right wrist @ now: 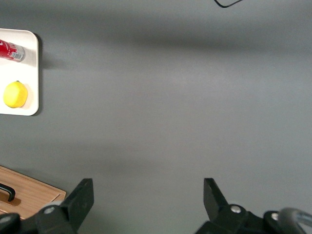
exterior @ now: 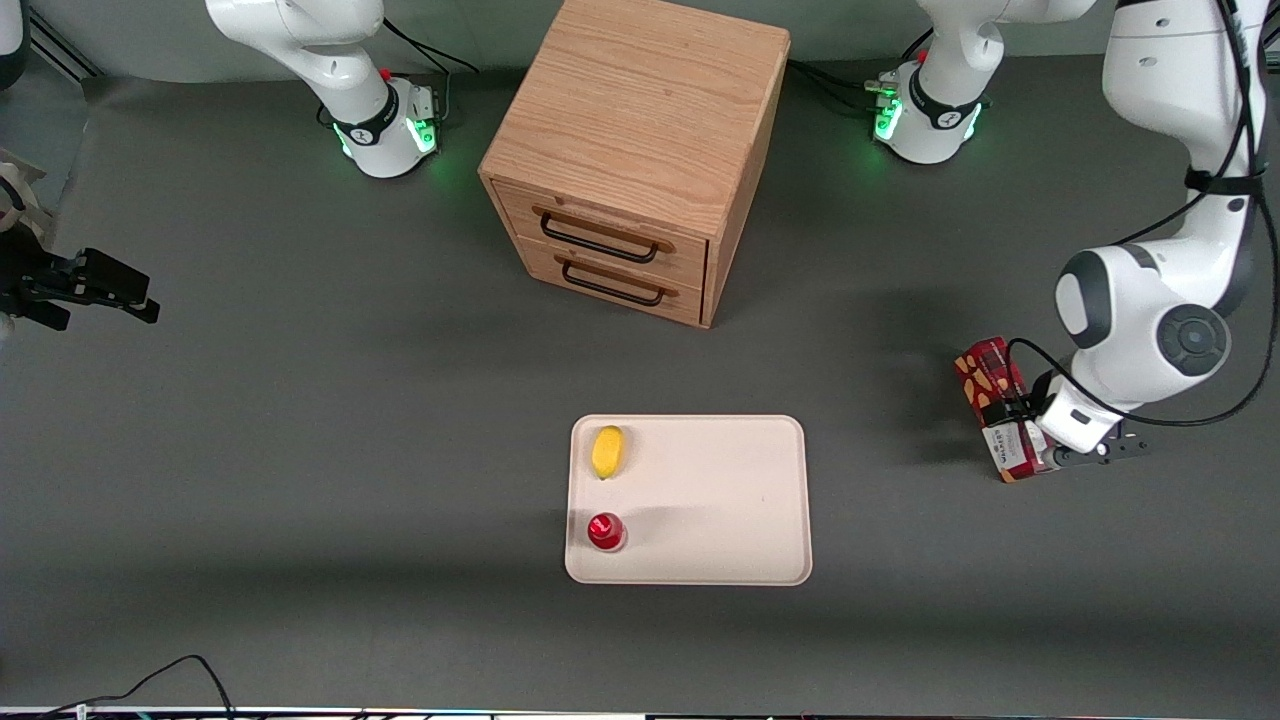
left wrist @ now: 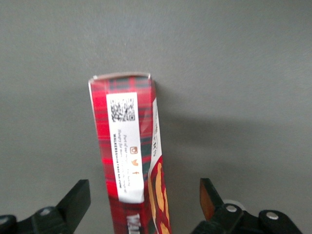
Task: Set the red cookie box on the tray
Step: 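Close the left gripper on the cookie box and lift it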
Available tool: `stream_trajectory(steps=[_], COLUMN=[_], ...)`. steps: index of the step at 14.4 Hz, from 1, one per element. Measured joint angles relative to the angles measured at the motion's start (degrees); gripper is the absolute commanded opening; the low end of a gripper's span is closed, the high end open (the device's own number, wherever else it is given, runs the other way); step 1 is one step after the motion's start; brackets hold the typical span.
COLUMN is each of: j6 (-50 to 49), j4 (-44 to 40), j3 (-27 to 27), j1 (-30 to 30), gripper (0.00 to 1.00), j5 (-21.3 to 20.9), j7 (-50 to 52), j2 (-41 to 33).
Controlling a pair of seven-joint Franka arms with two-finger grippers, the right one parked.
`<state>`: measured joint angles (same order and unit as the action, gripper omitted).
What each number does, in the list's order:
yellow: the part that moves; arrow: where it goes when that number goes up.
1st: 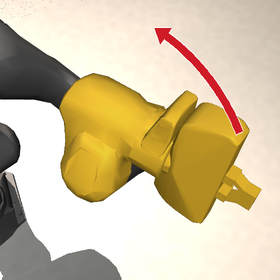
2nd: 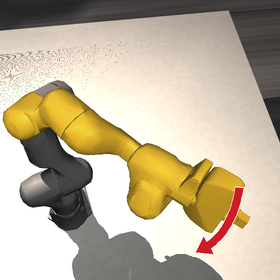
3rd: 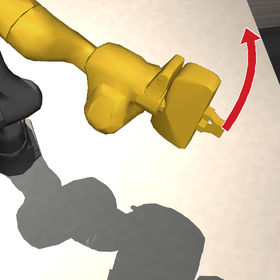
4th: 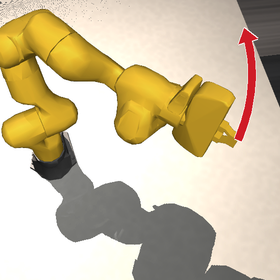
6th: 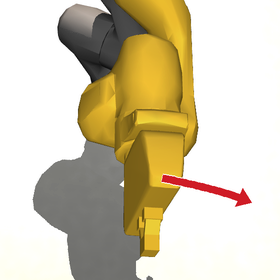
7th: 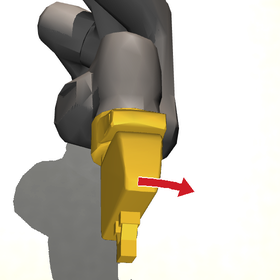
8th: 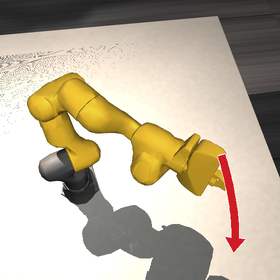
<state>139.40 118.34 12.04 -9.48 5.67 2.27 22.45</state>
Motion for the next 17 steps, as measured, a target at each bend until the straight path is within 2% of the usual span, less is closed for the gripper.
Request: stream_trajectory(steps=[1, 2, 3, 4, 9, 12, 14, 17], j6=[1.4, 2.1, 2.4, 2.5, 2.2, -2.3, -12.2, -34.0], j4=[1.0, 1.6, 1.8, 1.8, 1.7, 0.2, -3.7, -14.9], j3=[0.0, -0.1, -0.1, -0.1, -0.2, 0.0, 0.4, 0.8], j1=[0.0, 0.0, 0.0, 0.0, -0.1, -0.1, -0.1, -0.1], gripper=[0.8, 0.55, 0.24, 0.0, 0.0, 0.0, 0.0, 0.0], j5=[0.1, 0.3, 0.9, 1.5, 2.3, 2.4, 1.8, -0.2], j7=[0.0, 0.0, 0.0, 0.0, -0.4, -3.5, -4.6, -4.8], j2=[0.2, 0.2, 0.2, 0.2, -0.6, -4.5, -8.9, -14.8])
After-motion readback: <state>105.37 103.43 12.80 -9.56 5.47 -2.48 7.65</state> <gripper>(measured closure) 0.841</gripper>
